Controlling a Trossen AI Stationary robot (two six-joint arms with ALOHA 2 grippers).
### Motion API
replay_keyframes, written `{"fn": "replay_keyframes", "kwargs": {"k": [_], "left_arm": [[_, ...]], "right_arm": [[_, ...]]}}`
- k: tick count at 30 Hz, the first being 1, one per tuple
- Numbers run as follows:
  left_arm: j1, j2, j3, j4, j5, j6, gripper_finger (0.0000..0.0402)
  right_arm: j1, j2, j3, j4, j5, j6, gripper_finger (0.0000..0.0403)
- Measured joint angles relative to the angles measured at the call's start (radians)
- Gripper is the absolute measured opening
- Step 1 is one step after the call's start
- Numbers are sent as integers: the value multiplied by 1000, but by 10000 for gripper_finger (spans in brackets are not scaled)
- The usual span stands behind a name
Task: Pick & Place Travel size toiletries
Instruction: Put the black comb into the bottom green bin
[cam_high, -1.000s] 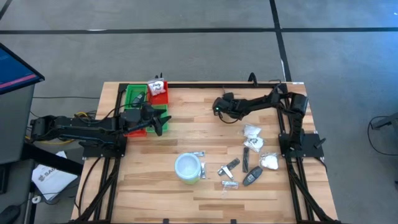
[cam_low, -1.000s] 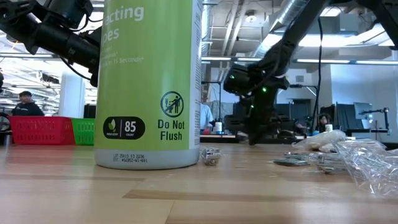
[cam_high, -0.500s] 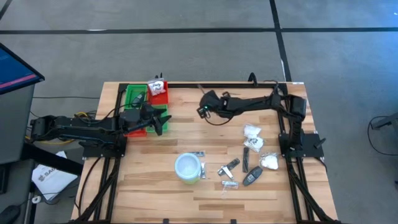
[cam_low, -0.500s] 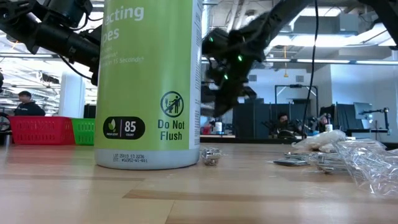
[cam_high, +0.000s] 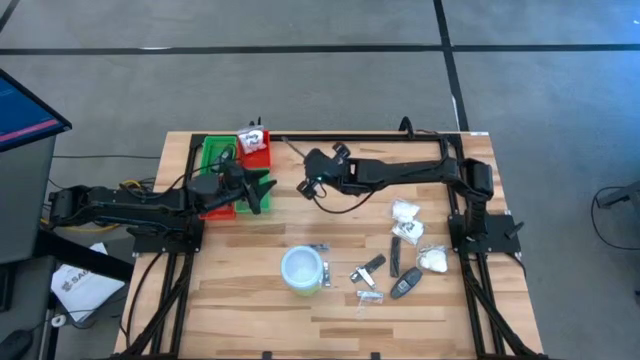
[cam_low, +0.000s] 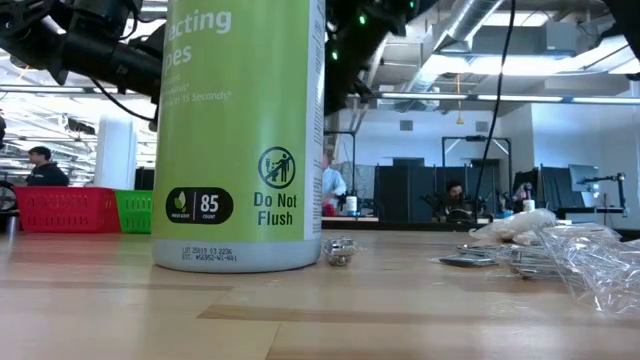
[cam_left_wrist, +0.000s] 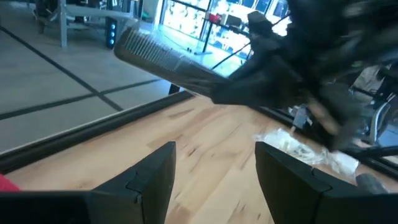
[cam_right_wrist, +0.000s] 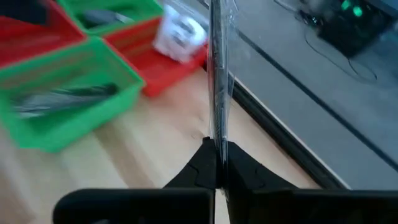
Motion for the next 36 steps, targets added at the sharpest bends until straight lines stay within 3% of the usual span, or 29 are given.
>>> {"fn": "replay_keyframes", "kwargs": {"k": [9,15,30,36], "left_arm": [[0,0,0,91,8,27,209],[0,0,0,168,120,81,209],[0,0,0,243,139,112,209],[0,0,0,356,254,150,209]], "right_arm": [[67,-8,79,11,-74,-107,0],[76,-9,92,10,-127,-120,0],[89,-75,92,25,-261,-135,0],[95,-75,92,28,-286,-138,0]]}}
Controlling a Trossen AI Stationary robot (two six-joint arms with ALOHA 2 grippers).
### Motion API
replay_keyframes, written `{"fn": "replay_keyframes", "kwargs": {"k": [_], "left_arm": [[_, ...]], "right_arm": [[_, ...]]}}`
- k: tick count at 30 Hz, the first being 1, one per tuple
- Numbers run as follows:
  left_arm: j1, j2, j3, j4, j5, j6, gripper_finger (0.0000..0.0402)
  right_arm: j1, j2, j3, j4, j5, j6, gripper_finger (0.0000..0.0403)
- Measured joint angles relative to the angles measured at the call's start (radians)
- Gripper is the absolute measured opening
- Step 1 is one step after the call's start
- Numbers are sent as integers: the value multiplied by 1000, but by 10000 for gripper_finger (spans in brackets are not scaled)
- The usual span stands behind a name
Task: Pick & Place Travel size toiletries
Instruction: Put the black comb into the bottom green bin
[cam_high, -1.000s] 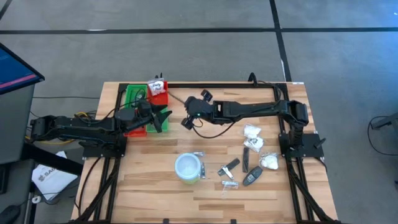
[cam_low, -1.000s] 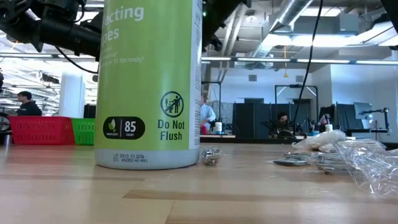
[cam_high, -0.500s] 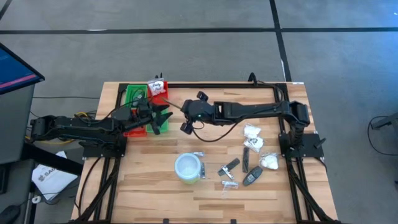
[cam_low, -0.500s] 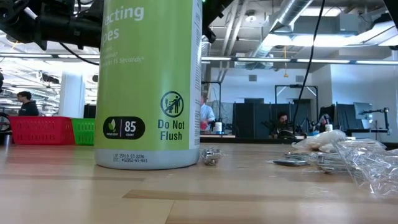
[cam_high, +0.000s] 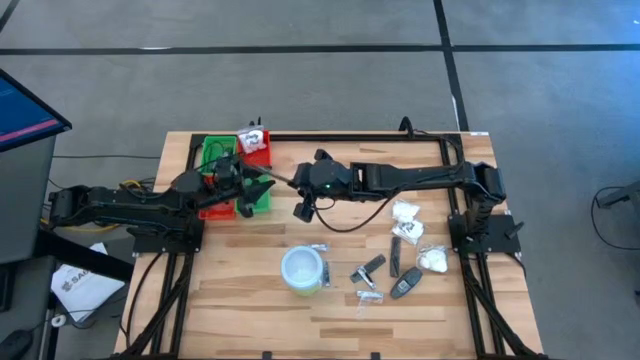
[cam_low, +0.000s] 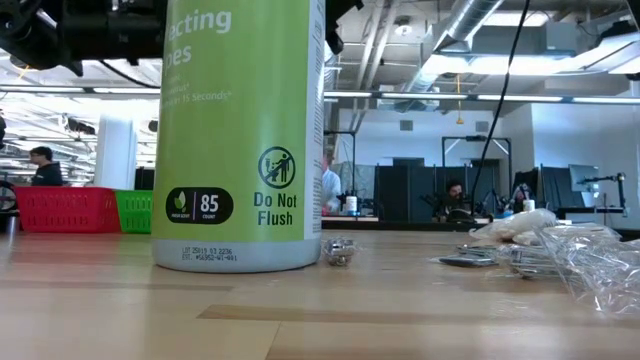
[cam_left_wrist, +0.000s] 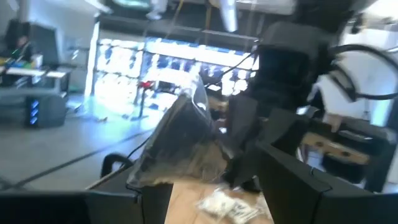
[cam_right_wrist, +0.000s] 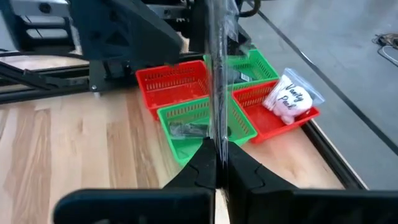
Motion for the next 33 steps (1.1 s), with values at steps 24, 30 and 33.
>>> {"fn": "replay_keyframes", "kwargs": {"k": [24,30,33], "left_arm": [[0,1,-1,17,60,12,4],[0,-1,-1,-14,40,11,2],[1,-6,-1,-36,31,12,2]], "right_arm": [[-1,0,0,-12,-26,-46,43],[-19,-12,-1,-58,-19,-41,54],[-25,-22,-3,-101,-16,-27,55]]}}
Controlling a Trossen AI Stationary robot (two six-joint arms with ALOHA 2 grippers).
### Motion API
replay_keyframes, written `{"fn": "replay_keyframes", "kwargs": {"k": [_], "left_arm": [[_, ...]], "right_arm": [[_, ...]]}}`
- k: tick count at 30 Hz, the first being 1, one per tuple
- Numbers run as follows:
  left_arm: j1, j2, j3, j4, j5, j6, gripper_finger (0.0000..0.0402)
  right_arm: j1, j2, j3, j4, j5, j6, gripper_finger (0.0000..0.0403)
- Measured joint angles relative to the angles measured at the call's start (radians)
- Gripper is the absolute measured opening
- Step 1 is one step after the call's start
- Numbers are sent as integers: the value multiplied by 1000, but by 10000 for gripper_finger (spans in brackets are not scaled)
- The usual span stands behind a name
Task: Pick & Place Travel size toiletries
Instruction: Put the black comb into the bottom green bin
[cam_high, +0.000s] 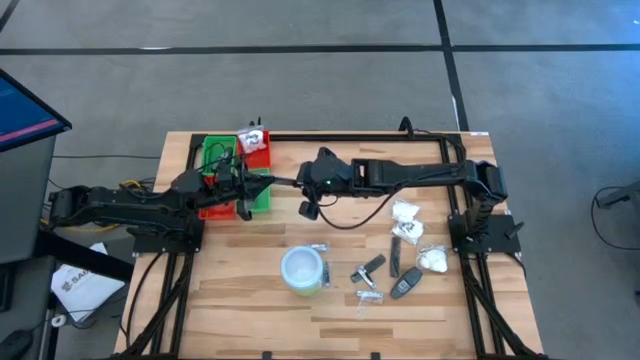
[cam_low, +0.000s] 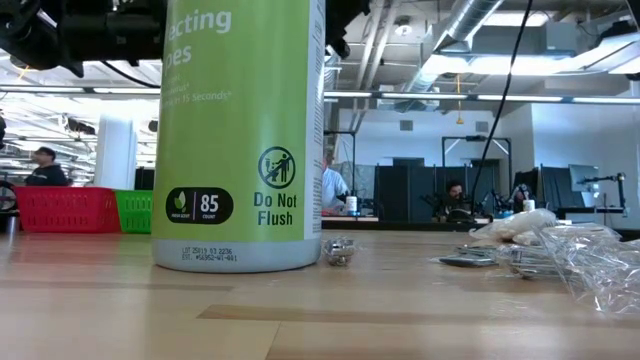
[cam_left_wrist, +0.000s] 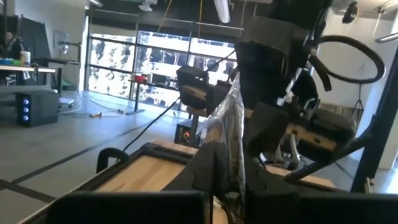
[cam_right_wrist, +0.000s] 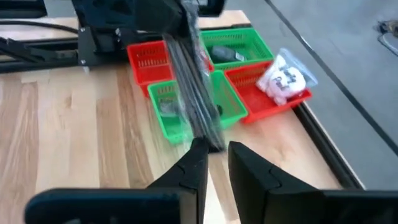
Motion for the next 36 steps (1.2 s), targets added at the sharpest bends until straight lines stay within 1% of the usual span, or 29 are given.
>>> {"fn": "replay_keyframes", "kwargs": {"k": [7,12,15,20,25,30,32,36], "left_arm": [[17,-63,0,-109,-33,11,2],[25,-130,0,-237,-47,13,2],[25,-177,0,-334,-109,12,2],[25,-239,0,-521,-250,10,1],[25,-244,0,-661,-354,-1,2],[25,-235,0,-785,-464,-5,2],[25,-235,0,-830,-492,-11,1],[25,-235,0,-871,-501,-24,2]], "right_arm": [[0,-16,0,-74,4,3,55],[0,-30,1,-138,2,14,56],[-2,-35,2,-183,3,31,56],[0,-34,2,-268,2,70,56],[11,-34,-10,-307,2,83,56],[11,-34,-10,-307,0,83,56],[11,-34,-10,-306,0,85,56],[10,-34,-10,-305,0,90,56]]}}
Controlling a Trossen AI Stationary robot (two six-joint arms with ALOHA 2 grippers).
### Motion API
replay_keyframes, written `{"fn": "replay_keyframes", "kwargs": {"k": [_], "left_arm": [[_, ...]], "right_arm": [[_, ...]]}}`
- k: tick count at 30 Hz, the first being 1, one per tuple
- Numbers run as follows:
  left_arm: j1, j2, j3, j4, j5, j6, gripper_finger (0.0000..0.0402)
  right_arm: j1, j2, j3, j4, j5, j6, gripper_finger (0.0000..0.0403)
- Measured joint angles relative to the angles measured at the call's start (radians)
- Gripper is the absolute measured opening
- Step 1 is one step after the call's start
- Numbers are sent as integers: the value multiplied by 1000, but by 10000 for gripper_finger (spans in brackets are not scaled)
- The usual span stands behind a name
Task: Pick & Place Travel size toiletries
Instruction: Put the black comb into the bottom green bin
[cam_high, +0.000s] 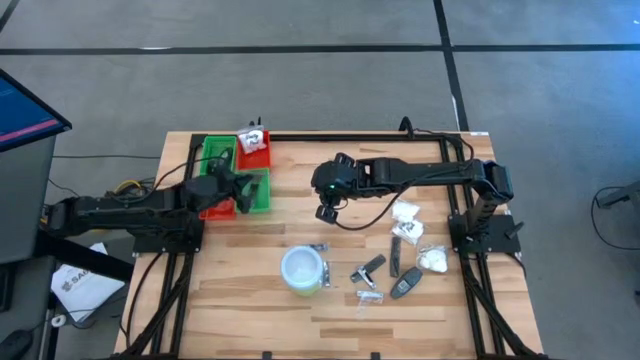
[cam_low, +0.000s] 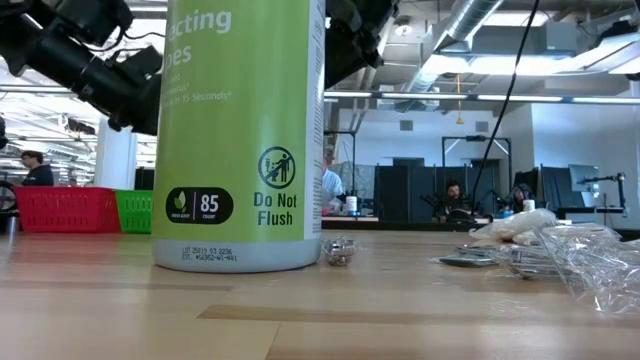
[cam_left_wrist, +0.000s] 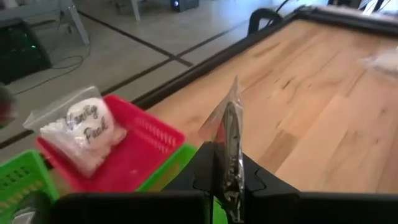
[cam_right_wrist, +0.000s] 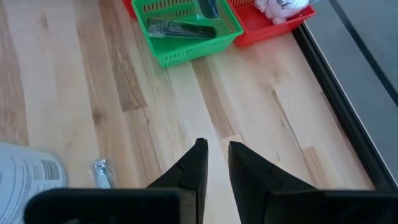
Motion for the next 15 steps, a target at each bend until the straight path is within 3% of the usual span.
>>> {"fn": "replay_keyframes", "kwargs": {"k": [4,15], "left_arm": [[1,14,0,-47,-60,50,1],[31,209,0,-37,-61,84,5]], "right_arm": [[0,0,0,0,0,0,56],[0,0,0,8,0,-5,56]]}}
